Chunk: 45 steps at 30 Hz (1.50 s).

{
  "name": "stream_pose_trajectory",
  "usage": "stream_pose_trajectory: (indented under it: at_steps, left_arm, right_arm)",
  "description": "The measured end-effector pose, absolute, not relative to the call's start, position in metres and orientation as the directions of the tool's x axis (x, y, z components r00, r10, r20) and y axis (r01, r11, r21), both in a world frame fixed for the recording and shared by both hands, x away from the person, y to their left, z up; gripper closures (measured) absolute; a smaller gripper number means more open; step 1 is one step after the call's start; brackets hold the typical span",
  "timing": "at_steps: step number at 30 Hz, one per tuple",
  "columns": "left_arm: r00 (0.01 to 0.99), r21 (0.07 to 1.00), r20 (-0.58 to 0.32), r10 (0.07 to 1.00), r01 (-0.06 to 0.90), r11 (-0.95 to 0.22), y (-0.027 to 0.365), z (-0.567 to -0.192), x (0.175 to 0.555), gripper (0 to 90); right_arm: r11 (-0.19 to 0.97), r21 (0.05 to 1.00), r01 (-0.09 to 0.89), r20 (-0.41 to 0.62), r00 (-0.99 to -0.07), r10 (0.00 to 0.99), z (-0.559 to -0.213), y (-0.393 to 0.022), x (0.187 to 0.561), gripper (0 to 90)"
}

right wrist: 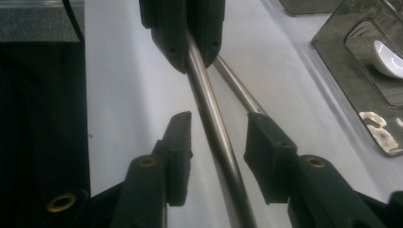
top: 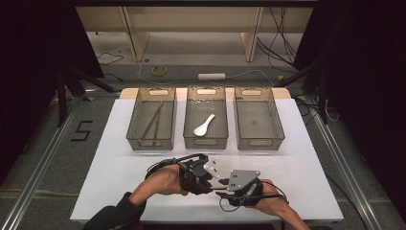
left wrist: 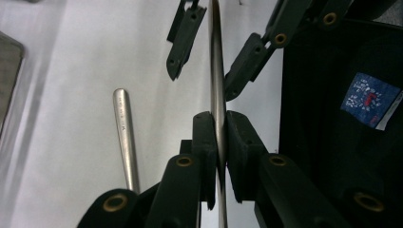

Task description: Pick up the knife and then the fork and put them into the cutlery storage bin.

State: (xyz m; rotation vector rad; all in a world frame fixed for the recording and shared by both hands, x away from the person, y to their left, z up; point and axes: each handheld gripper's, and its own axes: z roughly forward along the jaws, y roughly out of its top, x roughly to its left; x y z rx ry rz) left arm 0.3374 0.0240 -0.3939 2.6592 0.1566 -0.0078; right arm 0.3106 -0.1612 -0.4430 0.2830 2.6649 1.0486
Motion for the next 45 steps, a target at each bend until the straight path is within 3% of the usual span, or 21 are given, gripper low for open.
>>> stream_pose_trajectory:
  at_steps: [5,9,13,16,20,27,36,45]
  left_arm:
    - [0.995,0.449,-0.036,0.098,0.103,-0.888,0.023,-0.395,0.336,82.1]
    - [0.996,0.426,-0.051,0.068,0.084,-0.901,0.023,-0.398,0.335,81.8]
    - [0.995,0.415,-0.060,0.081,0.099,-0.904,0.022,-0.400,0.335,79.1]
    - [0.995,0.435,-0.044,0.088,0.098,-0.895,0.024,-0.394,0.335,65.7]
    - [0.986,0.487,0.014,0.164,0.137,-0.862,0.028,-0.386,0.339,45.2]
    - [0.951,0.636,0.060,0.302,0.196,-0.746,0.040,-0.373,0.347,27.8]
    - [0.903,0.786,0.053,0.427,0.227,-0.576,0.057,-0.368,0.350,21.4]
    - [0.828,0.817,-0.038,0.560,0.348,-0.459,0.086,-0.390,0.356,17.2]
  right_arm:
    - [0.745,0.667,0.032,-0.200,-0.955,0.220,-0.443,-0.158,0.309,75.8]
    - [0.772,0.634,-0.042,-0.235,-0.962,0.141,-0.445,-0.155,0.307,81.0]
    - [0.792,0.609,-0.051,-0.229,-0.967,0.114,-0.447,-0.151,0.302,83.7]
    - [0.804,0.593,-0.051,-0.246,-0.962,0.121,-0.448,-0.152,0.304,84.0]
    - [0.814,0.580,-0.010,-0.233,-0.960,0.155,-0.449,-0.157,0.309,84.0]
    - [0.826,0.560,0.062,-0.247,-0.939,0.238,-0.450,-0.176,0.323,84.1]
    - [0.783,0.583,0.219,-0.223,-0.883,0.414,-0.443,-0.201,0.339,84.0]
    - [0.696,0.641,0.324,-0.184,-0.815,0.549,-0.426,-0.228,0.355,84.0]
